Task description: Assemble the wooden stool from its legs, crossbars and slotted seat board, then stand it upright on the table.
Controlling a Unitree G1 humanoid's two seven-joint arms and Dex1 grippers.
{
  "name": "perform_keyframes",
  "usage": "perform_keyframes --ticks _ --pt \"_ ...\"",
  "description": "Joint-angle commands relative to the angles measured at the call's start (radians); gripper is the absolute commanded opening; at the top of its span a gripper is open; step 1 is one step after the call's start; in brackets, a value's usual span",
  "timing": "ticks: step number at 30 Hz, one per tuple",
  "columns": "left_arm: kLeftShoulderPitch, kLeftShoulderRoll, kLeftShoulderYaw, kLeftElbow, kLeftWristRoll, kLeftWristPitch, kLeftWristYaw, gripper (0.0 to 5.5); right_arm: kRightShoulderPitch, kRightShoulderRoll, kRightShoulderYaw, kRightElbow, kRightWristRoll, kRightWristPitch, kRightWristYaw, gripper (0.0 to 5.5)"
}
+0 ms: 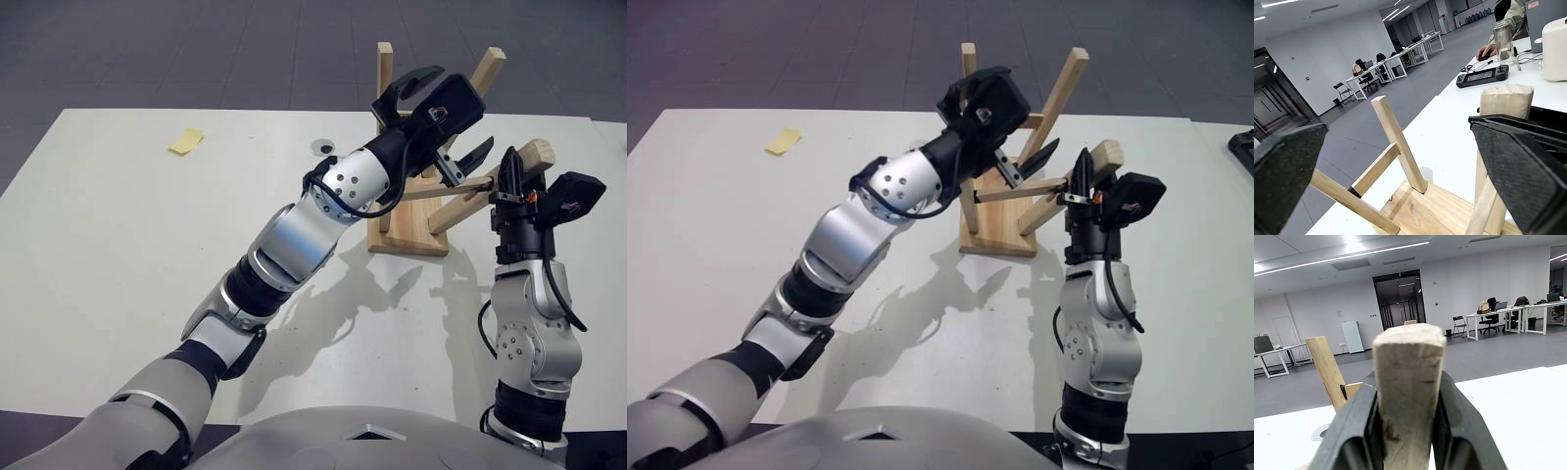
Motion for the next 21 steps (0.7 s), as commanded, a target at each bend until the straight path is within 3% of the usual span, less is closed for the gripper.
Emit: perform_keyframes --ticks 1,21 --pt "0.011 -0.009 -0.053 0.059 0.044 0.008 -0.021 5.4 0.072 0.024 0.029 0.093 -0.012 0.091 -0.001 1.01" --pt "-0.034 0.004 -0.174 0.138 0.26 0.038 -0.117 5.4 0.067 0.049 0.034 0.08 -0.005 0.084 0.0 1.0"
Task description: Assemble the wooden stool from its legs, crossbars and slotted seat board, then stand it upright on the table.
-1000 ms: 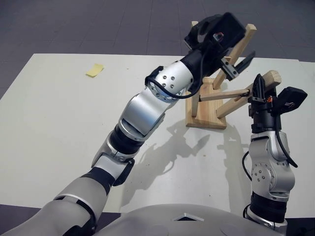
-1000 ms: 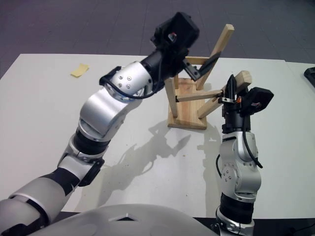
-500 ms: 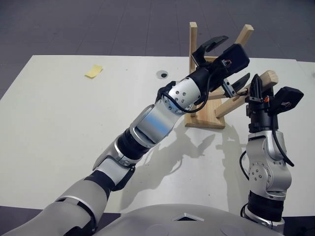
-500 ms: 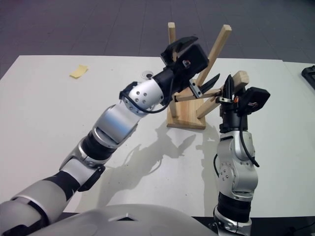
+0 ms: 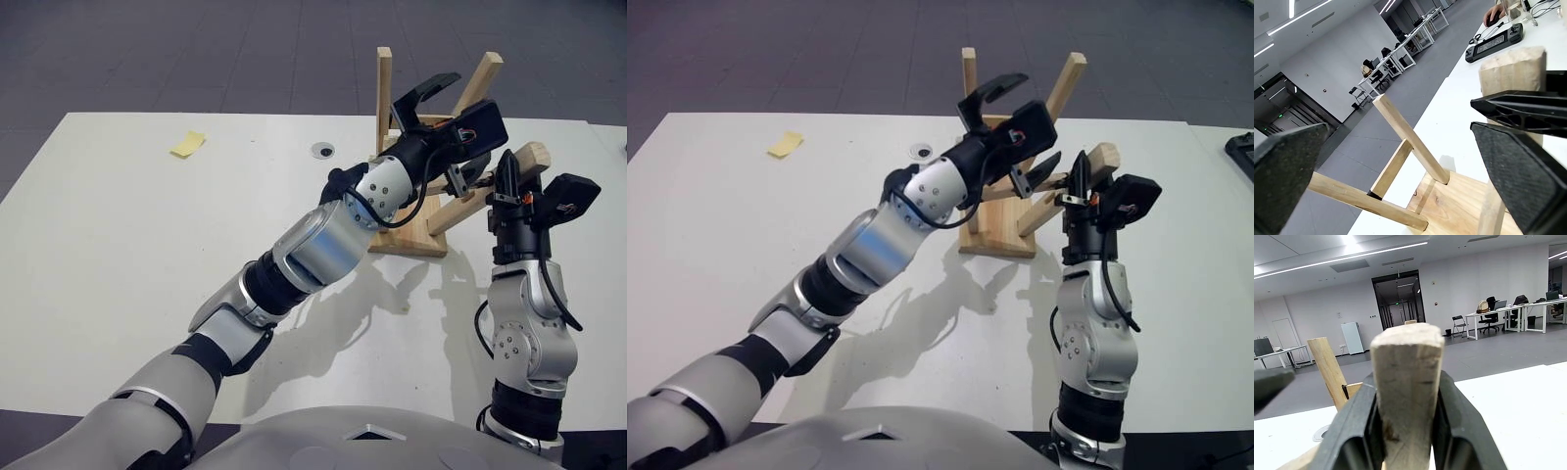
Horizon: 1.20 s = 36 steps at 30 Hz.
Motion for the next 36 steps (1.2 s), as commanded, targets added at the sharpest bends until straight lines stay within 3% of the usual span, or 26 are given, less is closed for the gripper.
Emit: perform_keyframes --ticks 1,36 --pt "0.024 0.033 -0.06 0.03 0.029 0.045 -0.071 5.4 0.069 0.03 0.032 0.067 -0.001 0.084 -0.001 1.0" --pt "0.023 0.055 -0.142 0.167 0.243 0.006 -0.243 5.4 0.06 0.034 0.02 0.086 -0.002 0.04 0.044 1.0"
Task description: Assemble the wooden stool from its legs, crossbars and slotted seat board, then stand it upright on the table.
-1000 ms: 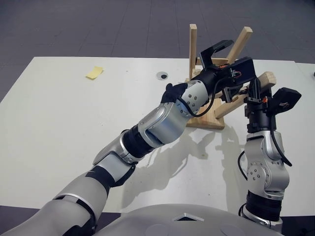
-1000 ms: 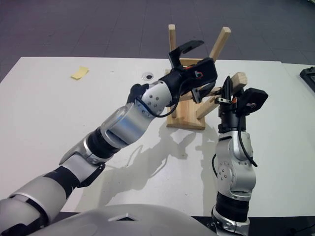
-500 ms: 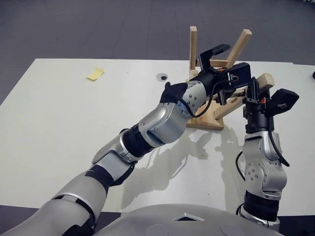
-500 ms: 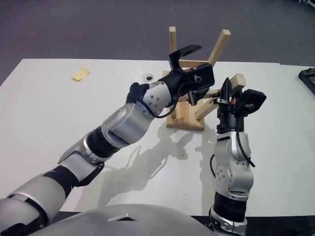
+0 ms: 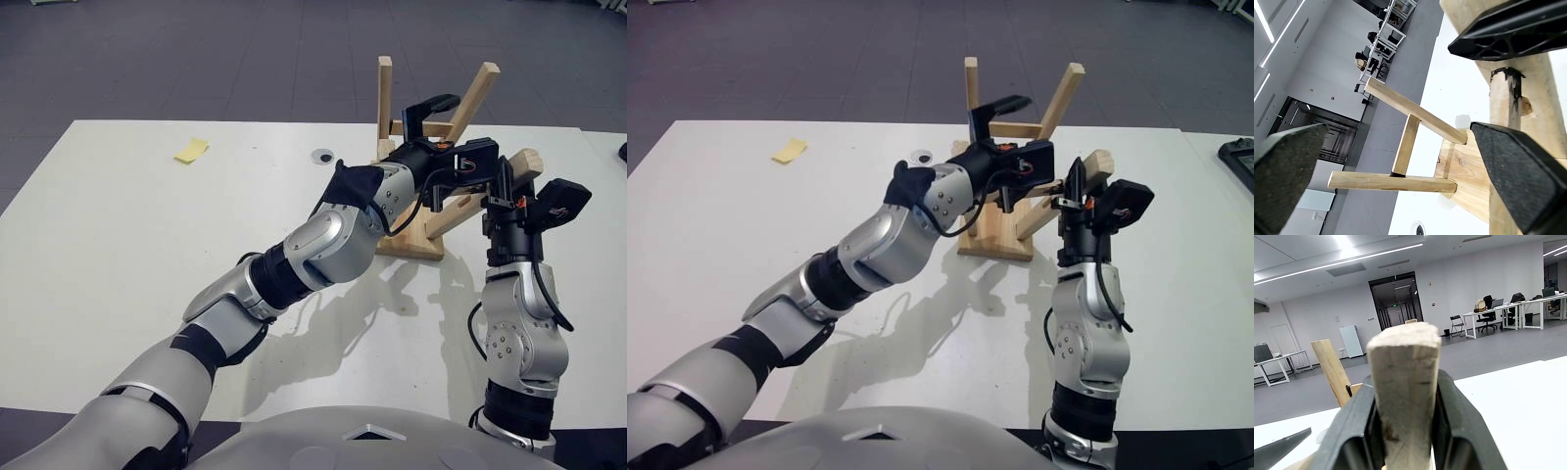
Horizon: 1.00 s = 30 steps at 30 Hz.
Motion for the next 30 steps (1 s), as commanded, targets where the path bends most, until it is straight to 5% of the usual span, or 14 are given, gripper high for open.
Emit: perform_keyframes --ticks 1,14,30 --pt "0.074 0.015 -0.037 0.078 -0.012 0.019 -0.063 5.4 0.051 -0.005 0.018 0.061 0.008 0.051 0.042 1.0" --pt "0.105 0.011 -0.058 0.123 0.043 -0.035 -0.103 5.4 0.052 -0.03 0.008 0.057 0.015 0.049 0.061 1.0" --pt "0.139 -0.157 0.361 -0.187 -0.17 -0.055 0.04 5.14 0.061 -0.06 -0.032 0.055 0.056 0.068 0.072 1.0"
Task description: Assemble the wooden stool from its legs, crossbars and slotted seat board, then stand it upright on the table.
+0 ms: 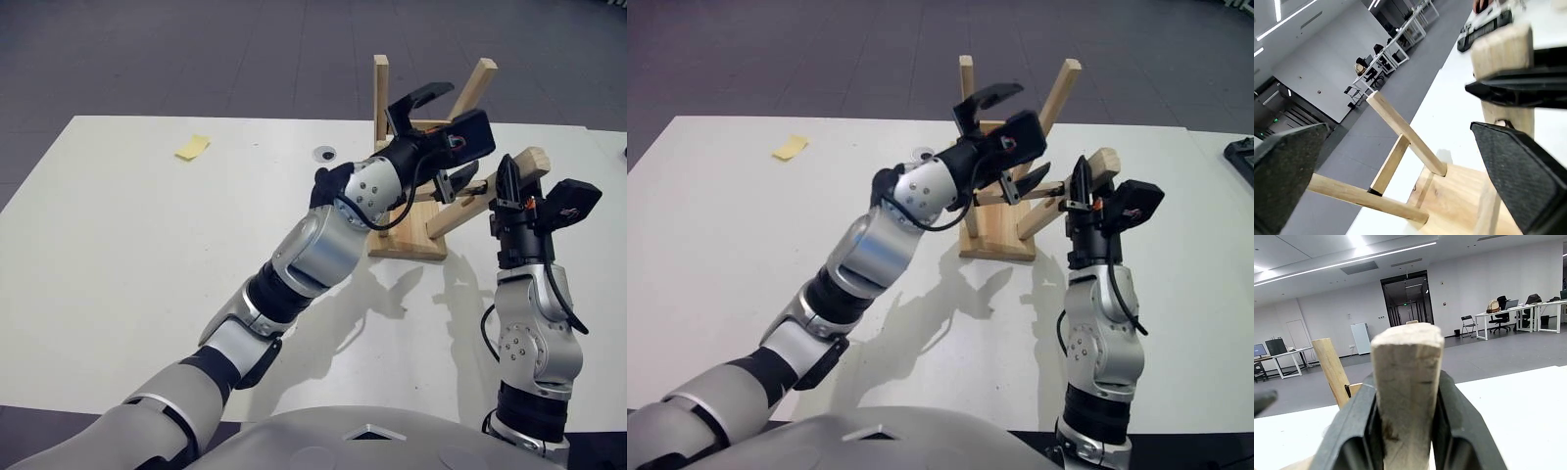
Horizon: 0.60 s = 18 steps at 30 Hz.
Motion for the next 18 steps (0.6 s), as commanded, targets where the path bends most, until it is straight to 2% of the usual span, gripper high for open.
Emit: perform_keyframes --ticks 1,5,7,10,14,18 --pt "-0.016 -0.055 0.115 -0.058 -0.075 -0.033 0.072 5.0 0.053 0.002 0.01 0.046 -0.003 0.077 0.0 1.0" --pt "-0.081 -0.1 0.253 -0.126 -0.194 -0.078 0.151 4.32 0.057 0.007 0.017 0.042 -0.005 0.077 -0.003 1.0" --pt "-0.077 -0.055 0.326 -0.18 -0.265 -0.056 0.148 3.93 0.061 0.01 0.021 0.036 -0.006 0.076 -0.005 1.0" --pt "0.018 0.009 0.374 -0.276 -0.369 -0.004 0.101 3.34 0.066 0.01 0.022 0.04 -0.011 0.071 -0.005 1.0" --pt "0.159 0.064 0.323 -0.35 -0.417 -0.001 0.072 2.67 0.072 -0.021 0.029 0.06 -0.057 0.059 0.006 1.0" --pt "0.211 0.081 0.281 -0.295 -0.399 -0.045 0.107 1.95 0.067 -0.044 0.023 0.089 -0.065 0.059 0.016 1.0"
